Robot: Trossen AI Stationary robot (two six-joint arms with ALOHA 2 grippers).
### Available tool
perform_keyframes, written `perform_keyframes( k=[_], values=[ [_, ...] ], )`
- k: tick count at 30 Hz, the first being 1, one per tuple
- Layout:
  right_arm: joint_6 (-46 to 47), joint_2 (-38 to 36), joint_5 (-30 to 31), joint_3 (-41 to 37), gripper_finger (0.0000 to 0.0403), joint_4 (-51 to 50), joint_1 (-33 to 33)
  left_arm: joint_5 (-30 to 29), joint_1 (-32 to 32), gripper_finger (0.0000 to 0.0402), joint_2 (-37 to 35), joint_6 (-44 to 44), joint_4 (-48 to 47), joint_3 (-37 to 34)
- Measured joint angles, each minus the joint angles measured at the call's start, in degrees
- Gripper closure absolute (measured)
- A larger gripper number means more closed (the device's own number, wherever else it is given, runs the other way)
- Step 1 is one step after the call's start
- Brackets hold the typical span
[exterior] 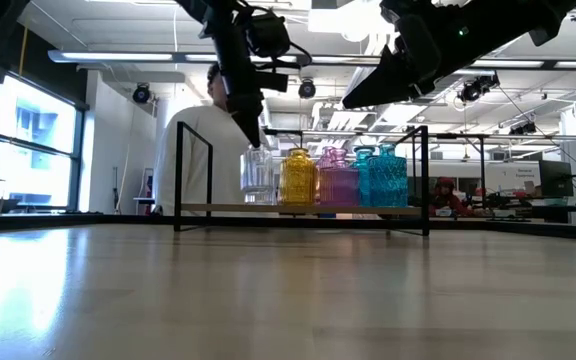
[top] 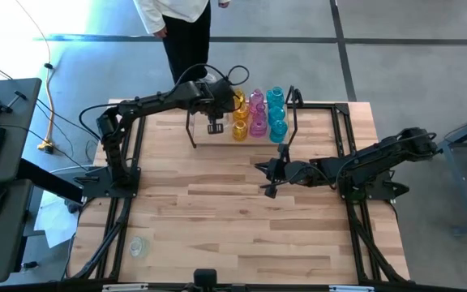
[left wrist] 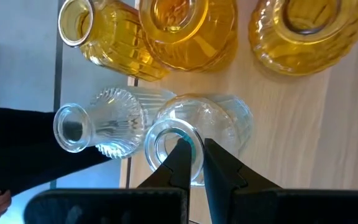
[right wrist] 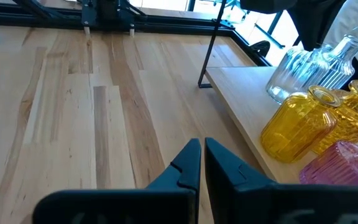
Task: Sort vases onto shelf
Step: Put the top transparent vase on the shelf aligned with the other transparent vase
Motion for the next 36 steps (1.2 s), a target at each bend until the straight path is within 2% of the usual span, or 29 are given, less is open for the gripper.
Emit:
perform_keyframes(
  k=[8,26,36],
  values=[
    [0.0,0.0,0.0,0.0,0.0399,0.0,0.1,1.6,0.3,0.0392,0.0,-1.7,-0.2,0.0],
    [-1.2,0.0,0.0,0.0,0.0399,0.9,1.1,0.6,0.3,0.0392,0.0,-1.7,0.7,0.0],
    [-1.2,0.0,0.0,0.0,0.0399,0.9,1.1,-4.4,-0.4,0.0392,4.1,0.6,2.7,0.0]
  ],
)
